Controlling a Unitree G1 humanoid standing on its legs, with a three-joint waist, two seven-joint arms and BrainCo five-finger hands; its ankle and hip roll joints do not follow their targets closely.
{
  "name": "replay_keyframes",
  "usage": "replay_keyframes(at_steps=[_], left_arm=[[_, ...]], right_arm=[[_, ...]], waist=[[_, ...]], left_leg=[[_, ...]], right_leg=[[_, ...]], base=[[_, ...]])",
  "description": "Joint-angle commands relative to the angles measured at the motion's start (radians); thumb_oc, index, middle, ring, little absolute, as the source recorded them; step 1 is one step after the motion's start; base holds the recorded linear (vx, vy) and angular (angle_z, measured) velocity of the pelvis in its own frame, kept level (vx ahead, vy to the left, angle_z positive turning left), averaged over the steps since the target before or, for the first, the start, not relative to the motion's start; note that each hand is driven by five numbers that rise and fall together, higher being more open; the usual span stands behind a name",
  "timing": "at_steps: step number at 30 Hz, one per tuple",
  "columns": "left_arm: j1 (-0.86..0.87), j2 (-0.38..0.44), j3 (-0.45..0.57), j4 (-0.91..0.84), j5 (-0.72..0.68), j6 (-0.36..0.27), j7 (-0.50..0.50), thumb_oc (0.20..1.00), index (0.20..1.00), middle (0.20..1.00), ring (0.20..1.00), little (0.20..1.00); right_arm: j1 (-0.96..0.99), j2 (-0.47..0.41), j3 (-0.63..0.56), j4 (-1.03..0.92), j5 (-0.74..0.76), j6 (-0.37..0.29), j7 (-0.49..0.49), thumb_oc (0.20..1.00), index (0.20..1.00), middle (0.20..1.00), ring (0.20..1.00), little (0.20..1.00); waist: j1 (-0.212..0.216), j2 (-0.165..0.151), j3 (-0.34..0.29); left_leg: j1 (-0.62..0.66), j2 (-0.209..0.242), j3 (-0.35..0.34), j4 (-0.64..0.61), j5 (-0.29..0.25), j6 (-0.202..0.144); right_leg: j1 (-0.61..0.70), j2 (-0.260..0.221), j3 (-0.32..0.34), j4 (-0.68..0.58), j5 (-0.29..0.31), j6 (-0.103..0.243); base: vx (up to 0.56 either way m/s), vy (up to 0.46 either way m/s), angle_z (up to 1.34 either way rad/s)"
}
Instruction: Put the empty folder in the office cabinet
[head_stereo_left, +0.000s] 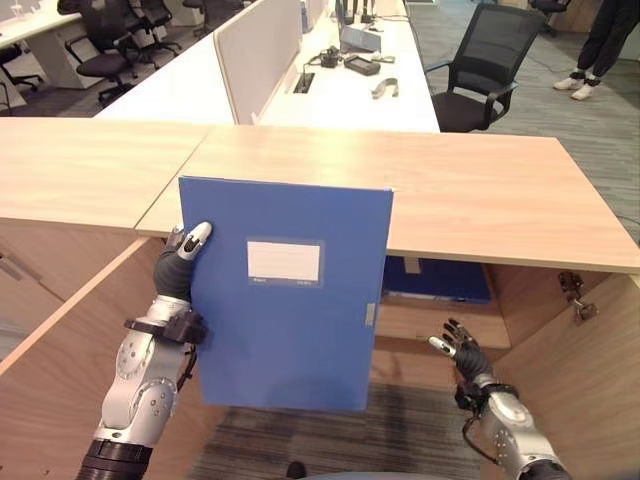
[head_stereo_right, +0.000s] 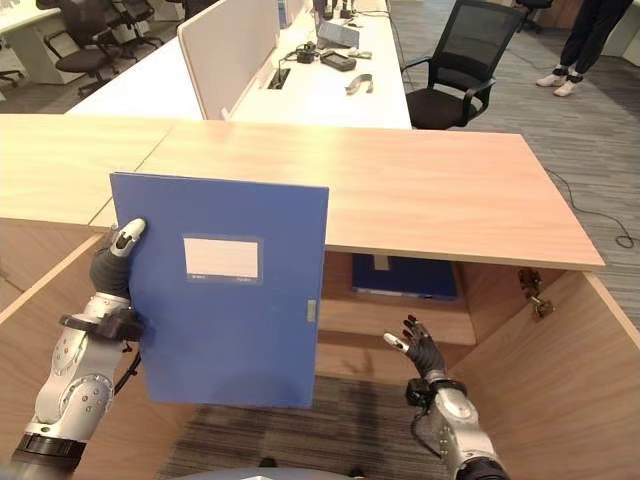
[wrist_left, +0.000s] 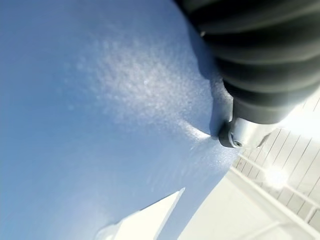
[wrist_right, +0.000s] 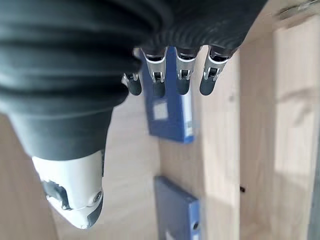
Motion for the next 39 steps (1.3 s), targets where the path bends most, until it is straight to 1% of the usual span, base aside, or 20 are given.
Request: replay_keyframes(at_steps=[1, 2, 3, 7, 8, 13, 14, 16, 18, 23, 24, 27, 29, 31, 34, 36, 39], left_arm=[[-0.068, 0.05, 0.018, -0.012, 0.036, -0.048, -0.056, 0.2, 0.2, 0.2, 0.2, 0.2], [-0.07, 0.061, 0.023, -0.007, 0.045, -0.056, -0.069, 0.2, 0.2, 0.2, 0.2, 0.2], [-0.07, 0.06, 0.023, -0.007, 0.045, -0.057, -0.069, 0.2, 0.2, 0.2, 0.2, 0.2], [-0.074, 0.077, 0.037, -0.019, 0.059, -0.071, -0.084, 0.2, 0.2, 0.2, 0.2, 0.2], [-0.078, 0.086, 0.046, -0.022, 0.061, -0.077, -0.088, 0.2, 0.2, 0.2, 0.2, 0.2], [-0.092, 0.107, 0.069, -0.03, 0.068, -0.091, -0.088, 0.2, 0.2, 0.2, 0.2, 0.2], [-0.09, 0.108, 0.075, -0.031, 0.072, -0.095, -0.087, 0.2, 0.2, 0.2, 0.2, 0.2], [-0.09, 0.1, 0.089, -0.037, 0.08, -0.103, -0.08, 0.2, 0.2, 0.2, 0.2, 0.2], [-0.106, 0.078, 0.103, -0.032, 0.087, -0.114, -0.06, 0.2, 0.2, 0.2, 0.2, 0.2], [-0.159, 0.003, 0.114, -0.034, 0.126, -0.135, -0.003, 0.2, 0.2, 0.2, 0.2, 0.2], [-0.178, -0.012, 0.112, -0.035, 0.144, -0.141, 0.017, 0.2, 0.2, 0.2, 0.2, 0.2], [-0.196, -0.038, 0.106, -0.043, 0.17, -0.153, 0.054, 0.2, 0.2, 0.2, 0.2, 0.2], [-0.199, -0.048, 0.104, -0.047, 0.184, -0.152, 0.071, 0.2, 0.2, 0.2, 0.2, 0.2], [-0.197, -0.068, 0.089, -0.061, 0.208, -0.157, 0.101, 0.2, 0.2, 0.2, 0.2, 0.2], [-0.187, -0.083, 0.076, -0.067, 0.232, -0.157, 0.121, 0.2, 0.2, 0.2, 0.2, 0.2], [-0.173, -0.085, 0.055, -0.07, 0.256, -0.149, 0.135, 0.2, 0.2, 0.2, 0.2, 0.2], [-0.16, -0.085, 0.038, -0.064, 0.265, -0.144, 0.137, 0.2, 0.2, 0.2, 0.2, 0.2]], right_arm=[[-0.054, -0.086, 0.038, -0.101, 0.105, 0.009, 0.17, 1.0, 1.0, 1.0, 1.0, 1.0], [-0.053, -0.151, 0.053, -0.163, 0.142, 0.031, 0.229, 1.0, 1.0, 1.0, 1.0, 1.0], [-0.052, -0.153, 0.052, -0.165, 0.143, 0.032, 0.229, 1.0, 1.0, 1.0, 1.0, 1.0], [-0.073, -0.259, 0.093, -0.227, 0.179, 0.076, 0.317, 1.0, 1.0, 1.0, 1.0, 1.0], [-0.074, -0.294, 0.103, -0.244, 0.202, 0.095, 0.35, 1.0, 1.0, 1.0, 1.0, 1.0], [-0.092, -0.345, 0.138, -0.26, 0.237, 0.129, 0.397, 1.0, 1.0, 1.0, 1.0, 1.0], [-0.094, -0.339, 0.142, -0.263, 0.246, 0.131, 0.4, 1.0, 1.0, 1.0, 1.0, 1.0], [-0.095, -0.313, 0.133, -0.269, 0.265, 0.127, 0.392, 1.0, 1.0, 1.0, 1.0, 1.0], [-0.098, -0.267, 0.121, -0.283, 0.278, 0.119, 0.376, 1.0, 1.0, 1.0, 1.0, 1.0], [-0.088, -0.099, 0.078, -0.345, 0.303, 0.091, 0.332, 1.0, 1.0, 1.0, 1.0, 1.0], [-0.087, -0.047, 0.074, -0.366, 0.302, 0.08, 0.314, 1.0, 1.0, 1.0, 1.0, 1.0], [-0.098, 0.042, 0.094, -0.379, 0.296, 0.054, 0.27, 1.0, 1.0, 1.0, 1.0, 1.0], [-0.105, 0.073, 0.105, -0.388, 0.292, 0.046, 0.25, 1.0, 1.0, 1.0, 1.0, 1.0], [-0.119, 0.125, 0.126, -0.405, 0.279, 0.017, 0.211, 1.0, 1.0, 1.0, 1.0, 1.0], [-0.127, 0.16, 0.135, -0.429, 0.279, -0.001, 0.182, 1.0, 1.0, 1.0, 1.0, 1.0], [-0.156, 0.194, 0.163, -0.451, 0.297, -0.017, 0.157, 1.0, 1.0, 1.0, 1.0, 1.0], [-0.179, 0.2, 0.191, -0.469, 0.304, -0.016, 0.151, 1.0, 1.0, 1.0, 1.0, 1.0]], waist=[[0.001, -0.026, -0.013], [0.001, -0.029, -0.012], [0.0, -0.028, -0.012], [0.0, -0.033, -0.013], [-0.001, -0.034, -0.013], [0.002, -0.036, -0.013], [0.003, -0.035, -0.012], [0.003, -0.035, -0.014], [0.002, -0.034, -0.016], [-0.001, -0.03, -0.018], [-0.004, -0.029, -0.019], [-0.004, -0.026, -0.021], [-0.005, -0.027, -0.022], [-0.005, -0.026, -0.022], [-0.004, -0.025, -0.021], [-0.004, -0.024, -0.02], [-0.002, -0.023, -0.019]], left_leg=[[0.036, 0.015, 0.008, 0.003, -0.085, -0.028], [0.036, 0.016, 0.01, 0.003, -0.084, -0.029], [0.036, 0.016, 0.01, 0.003, -0.084, -0.029], [0.034, 0.016, 0.013, 0.003, -0.081, -0.031], [0.032, 0.016, 0.014, 0.003, -0.079, -0.032], [0.027, 0.017, 0.018, 0.003, -0.074, -0.034], [0.026, 0.017, 0.017, 0.003, -0.074, -0.033], [0.023, 0.016, 0.02, 0.003, -0.074, -0.033], [0.021, 0.015, 0.021, 0.003, -0.075, -0.032], [0.022, 0.014, 0.017, 0.003, -0.077, -0.029], [0.023, 0.013, 0.016, 0.003, -0.079, -0.028], [0.025, 0.014, 0.016, 0.003, -0.081, -0.027], [0.026, 0.014, 0.016, 0.003, -0.081, -0.027], [0.027, 0.015, 0.016, 0.003, -0.082, -0.026], [0.029, 0.016, 0.015, 0.003, -0.082, -0.025], [0.031, 0.016, 0.015, 0.003, -0.083, -0.024], [0.032, 0.018, 0.016, 0.003, -0.083, -0.024]], right_leg=[[-0.02, -0.057, 0.027, 0.052, -0.031, 0.099], [-0.021, -0.058, 0.027, 0.051, -0.029, 0.1], [-0.021, -0.058, 0.027, 0.051, -0.029, 0.1], [-0.021, -0.057, 0.029, 0.044, -0.022, 0.103], [-0.023, -0.057, 0.029, 0.041, -0.02, 0.104], [-0.028, -0.057, 0.033, 0.034, -0.011, 0.108], [-0.031, -0.057, 0.035, 0.033, -0.009, 0.109], [-0.034, -0.058, 0.038, 0.03, -0.006, 0.11], [-0.035, -0.058, 0.039, 0.027, -0.006, 0.109], [-0.032, -0.056, 0.041, 0.031, -0.014, 0.104], [-0.031, -0.056, 0.039, 0.035, -0.018, 0.102], [-0.029, -0.056, 0.038, 0.037, -0.02, 0.099], [-0.028, -0.056, 0.037, 0.037, -0.021, 0.098], [-0.028, -0.056, 0.039, 0.038, -0.021, 0.096], [-0.028, -0.056, 0.04, 0.038, -0.021, 0.095], [-0.029, -0.056, 0.043, 0.038, -0.022, 0.093], [-0.028, -0.057, 0.043, 0.036, -0.02, 0.093]], base=[[-0.03, 0.021, -0.04], [-0.03, 0.016, -0.03], [-0.02, 0.012, -0.04], [0.0, 0.002, -0.01], [0.0, 0.0, 0.0], [0.0, 0.002, -0.01], [-0.02, 0.009, -0.05], [0.0, 0.005, -0.09], [0.02, 0.004, -0.09], [0.02, -0.002, -0.03], [0.03, 0.001, 0.03], [0.02, -0.003, 0.04], [0.01, -0.003, 0.02], [0.0, 0.0, 0.0], [0.0, 0.0, 0.0], [0.0, 0.0, 0.0], [0.0, 0.0, 0.0]])
